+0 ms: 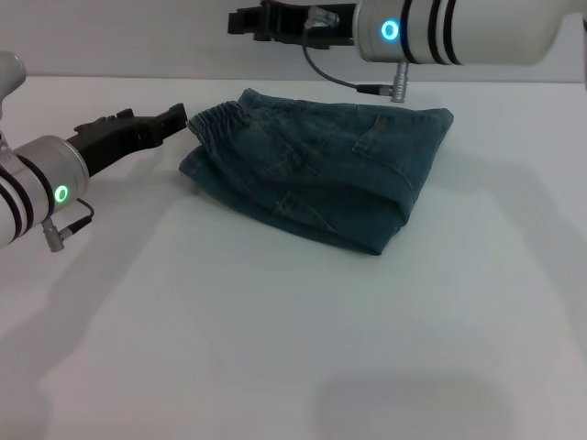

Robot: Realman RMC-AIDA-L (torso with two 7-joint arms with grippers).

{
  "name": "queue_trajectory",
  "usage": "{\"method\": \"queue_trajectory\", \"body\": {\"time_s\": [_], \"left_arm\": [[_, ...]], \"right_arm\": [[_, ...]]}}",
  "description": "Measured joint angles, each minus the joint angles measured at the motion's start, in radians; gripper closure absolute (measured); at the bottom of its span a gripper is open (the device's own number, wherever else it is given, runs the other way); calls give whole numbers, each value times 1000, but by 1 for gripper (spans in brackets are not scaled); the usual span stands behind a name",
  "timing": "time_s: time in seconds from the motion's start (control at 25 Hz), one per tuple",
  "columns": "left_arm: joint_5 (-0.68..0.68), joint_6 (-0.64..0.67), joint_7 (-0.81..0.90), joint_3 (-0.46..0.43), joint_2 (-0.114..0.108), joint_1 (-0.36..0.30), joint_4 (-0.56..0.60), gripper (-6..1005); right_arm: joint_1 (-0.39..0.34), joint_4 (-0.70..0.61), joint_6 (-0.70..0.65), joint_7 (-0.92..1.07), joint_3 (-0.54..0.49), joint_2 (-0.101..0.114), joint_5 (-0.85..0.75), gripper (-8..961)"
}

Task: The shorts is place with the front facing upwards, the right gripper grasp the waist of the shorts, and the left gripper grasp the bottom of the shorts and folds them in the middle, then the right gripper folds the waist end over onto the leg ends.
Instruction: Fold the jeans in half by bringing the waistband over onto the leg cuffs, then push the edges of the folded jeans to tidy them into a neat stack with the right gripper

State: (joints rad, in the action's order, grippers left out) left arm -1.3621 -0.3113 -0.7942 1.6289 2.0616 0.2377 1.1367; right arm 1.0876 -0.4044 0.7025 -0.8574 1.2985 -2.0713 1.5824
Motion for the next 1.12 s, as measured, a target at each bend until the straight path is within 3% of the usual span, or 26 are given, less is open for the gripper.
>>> {"method": "queue_trajectory", "body": {"time_s": [0.08,0.16,0.32,0.44,0.48,0.52,0.56,0.64,0.72,0.8,0.88,1.04,1.12], "left_arm": [[0,0,0,0,0,0,1,197],[0,5,-5,0,-1,1,1,197],[-6,57,-49,12,2,-2,2,197],[-10,86,-60,31,2,-8,5,198],[-11,94,-60,35,2,-10,8,198],[-11,102,-61,39,3,-10,9,198],[-11,102,-61,39,3,-10,9,198],[-11,132,-61,57,3,-10,9,198],[-11,170,-61,75,3,-9,9,198],[-9,200,-61,83,2,-10,14,198],[-7,235,-62,94,2,-13,20,199],[-9,310,-62,115,1,-20,22,199],[-6,339,-60,133,1,-20,22,199]], "right_arm": [[-14,-9,-22,-11,0,1,-22,730],[-42,-39,-74,-48,4,-1,-62,493],[-182,-196,-378,-137,116,-19,-123,439],[-280,-319,-790,-158,357,-18,-137,398],[-318,-353,-1092,-158,533,-15,-181,385],[-332,-355,-1249,-149,623,-14,-219,371],[-332,-355,-1249,-149,623,-14,-219,358],[-343,-309,-1513,-83,810,-17,-320,344],[-343,-231,-1682,37,992,-19,-406,343],[-354,-170,-1778,210,1148,-20,-460,343],[-394,-160,-1799,364,1232,-21,-472,343],[-515,-201,-1791,539,1286,-21,-477,341],[-569,-217,-1778,625,1296,-18,-506,416]]}}
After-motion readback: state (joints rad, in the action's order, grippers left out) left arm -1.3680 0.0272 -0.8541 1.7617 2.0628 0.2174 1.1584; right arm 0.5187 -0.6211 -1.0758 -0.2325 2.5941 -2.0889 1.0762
